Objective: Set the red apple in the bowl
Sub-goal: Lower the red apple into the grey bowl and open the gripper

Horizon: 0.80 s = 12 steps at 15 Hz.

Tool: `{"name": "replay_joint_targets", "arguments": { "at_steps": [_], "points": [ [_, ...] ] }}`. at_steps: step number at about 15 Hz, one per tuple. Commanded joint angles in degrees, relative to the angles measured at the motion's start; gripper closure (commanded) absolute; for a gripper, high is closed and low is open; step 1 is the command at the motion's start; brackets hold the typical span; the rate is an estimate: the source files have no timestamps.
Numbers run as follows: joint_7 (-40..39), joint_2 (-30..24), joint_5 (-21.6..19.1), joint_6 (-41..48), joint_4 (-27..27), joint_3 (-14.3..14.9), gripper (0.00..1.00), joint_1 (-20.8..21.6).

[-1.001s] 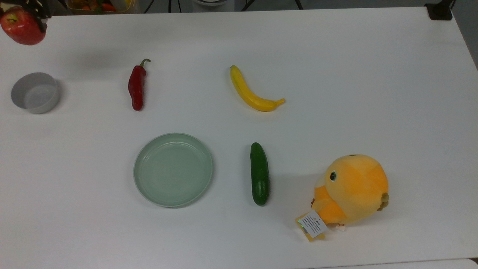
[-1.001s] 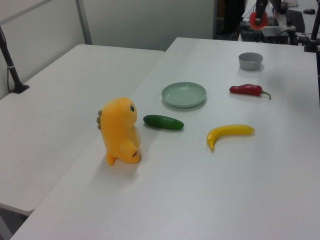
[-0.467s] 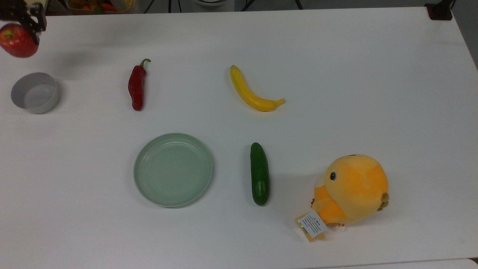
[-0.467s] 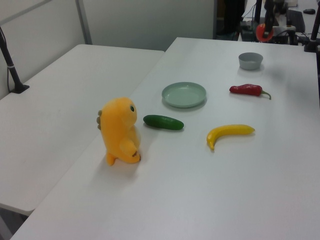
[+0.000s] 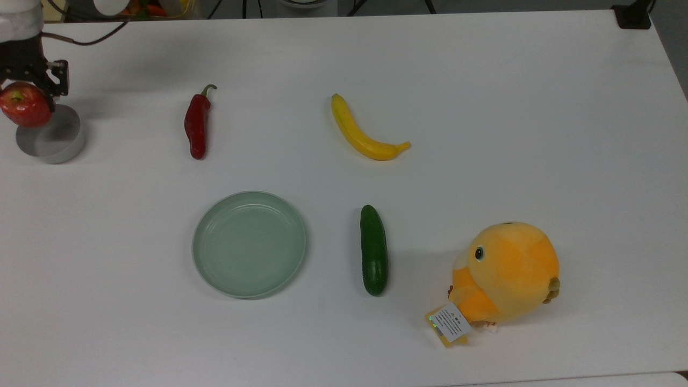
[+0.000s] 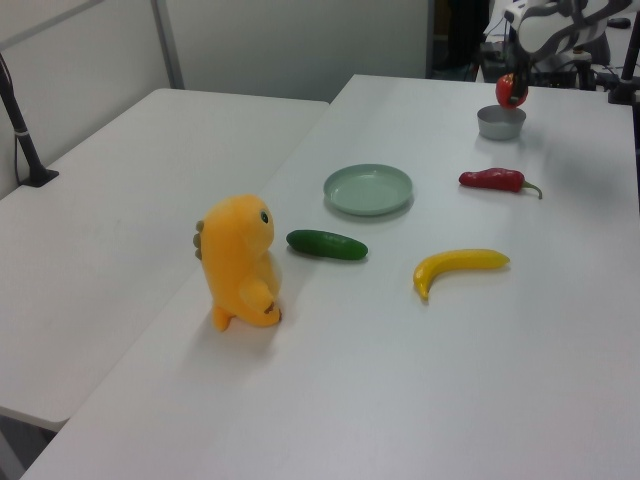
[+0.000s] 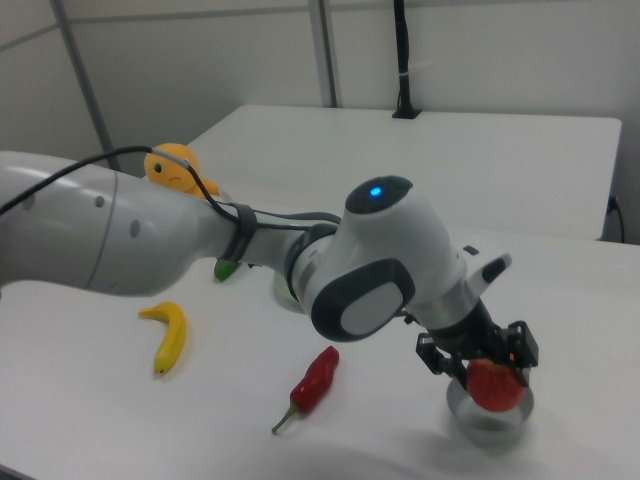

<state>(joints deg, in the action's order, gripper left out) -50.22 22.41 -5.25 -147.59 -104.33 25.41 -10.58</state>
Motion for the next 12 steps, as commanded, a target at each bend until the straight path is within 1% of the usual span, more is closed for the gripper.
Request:
{"name": "replay_joint_targets", "arguments": {
  "at_steps": [1,2,5,6,7,10,11,12],
  "points": [
    [-1.20,2.72,-4.06,-3.40,0.27,-0.44,0.71,0.21],
    [-1.20,2.90,-4.85,-4.54,0.18,-0.45,0.66,0.21],
    [-1.11,3.34,-6.26,-4.90,0.27,-0.80,0.57,0.21],
    [-1.11,3.43,-6.70,-4.90,0.36,-1.23,0.50,0.21],
    [-1.02,3.34,-7.23,-4.90,0.27,-1.32,0.32,0.21],
    [-1.02,3.34,-7.41,-4.90,0.27,-1.41,0.07,0.12],
    [-1.02,3.34,-7.41,-4.90,0.27,-1.41,0.01,0.12],
    [-1.02,3.34,-7.41,-4.81,0.27,-1.41,0.00,0.21]
  ]
}}
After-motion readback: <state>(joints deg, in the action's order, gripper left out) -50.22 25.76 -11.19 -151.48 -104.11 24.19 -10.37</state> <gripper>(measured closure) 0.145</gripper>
